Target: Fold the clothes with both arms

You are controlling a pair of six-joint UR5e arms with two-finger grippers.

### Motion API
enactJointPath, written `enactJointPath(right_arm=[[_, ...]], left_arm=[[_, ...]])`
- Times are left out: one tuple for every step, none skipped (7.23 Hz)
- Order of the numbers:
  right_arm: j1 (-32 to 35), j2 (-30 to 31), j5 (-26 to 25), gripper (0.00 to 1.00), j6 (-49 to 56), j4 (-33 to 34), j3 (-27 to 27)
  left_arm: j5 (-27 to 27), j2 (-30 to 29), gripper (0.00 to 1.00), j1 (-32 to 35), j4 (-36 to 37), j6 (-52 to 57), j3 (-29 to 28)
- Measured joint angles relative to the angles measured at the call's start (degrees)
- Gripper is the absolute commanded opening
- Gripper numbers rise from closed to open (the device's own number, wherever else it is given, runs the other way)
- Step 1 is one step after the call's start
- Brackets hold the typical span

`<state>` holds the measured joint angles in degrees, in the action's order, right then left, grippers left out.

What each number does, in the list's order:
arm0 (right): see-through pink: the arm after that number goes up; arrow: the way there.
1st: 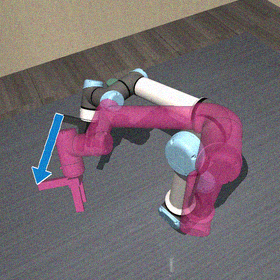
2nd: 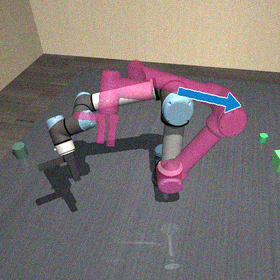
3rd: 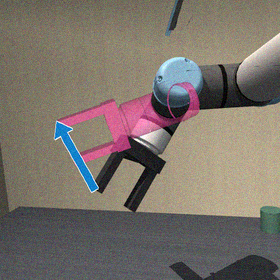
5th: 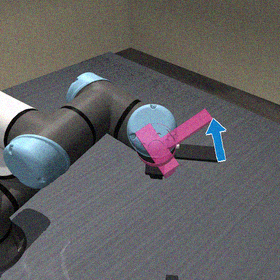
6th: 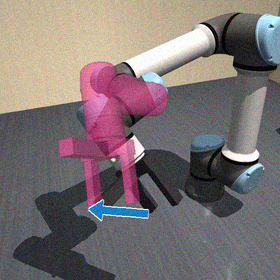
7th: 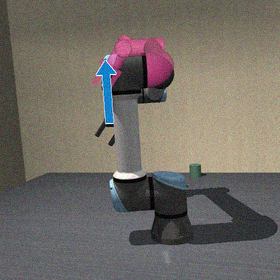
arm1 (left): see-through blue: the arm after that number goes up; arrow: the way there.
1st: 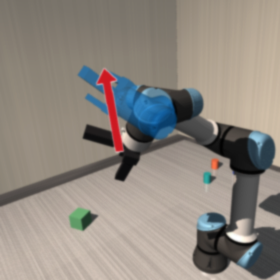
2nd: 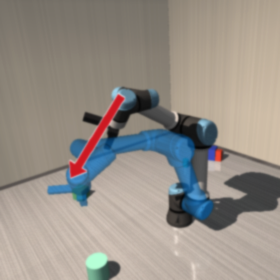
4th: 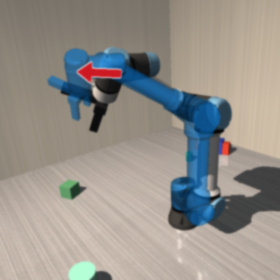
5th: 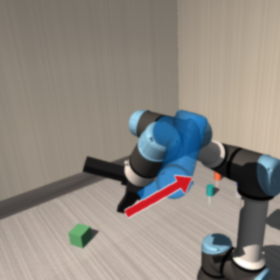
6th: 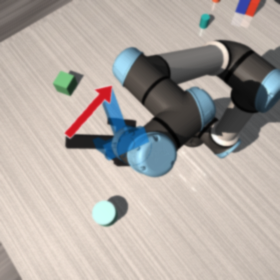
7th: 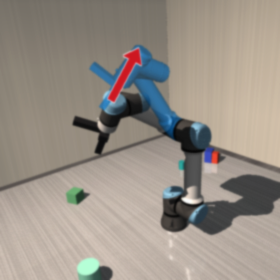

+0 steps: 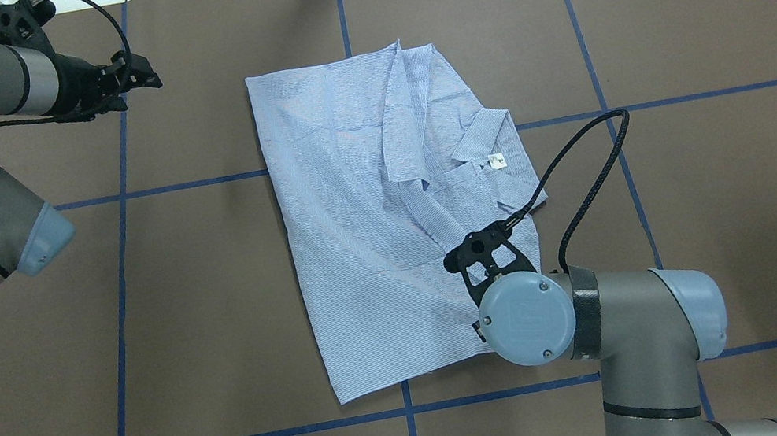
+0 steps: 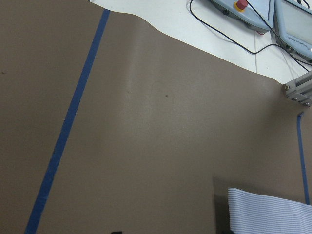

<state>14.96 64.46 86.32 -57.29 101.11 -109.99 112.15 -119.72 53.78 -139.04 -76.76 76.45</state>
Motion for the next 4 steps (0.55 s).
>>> enactJointPath(right_arm=[[0.7,0.8,0.2,1.0,0.2,-0.1,-0.8],[1.2,2.0,0.4,1.0,0.3,-0.1,-2.1],[1.8,1.7,0.3,1.0,0.4,0.1,-2.4],[2.7,-0.7,0.1,1.0,0.5,0.0,-0.4]], left_arm=[[0.0,0.0,0.74,0.0,0.0,0.1,-0.1],[0.0,0.0,0.74,-0.1,0.0,0.2,-0.1],[0.0,0.0,0.74,-0.1,0.0,0.2,-0.1],[0.0,0.0,0.74,0.0,0.0,0.3,-0.1]])
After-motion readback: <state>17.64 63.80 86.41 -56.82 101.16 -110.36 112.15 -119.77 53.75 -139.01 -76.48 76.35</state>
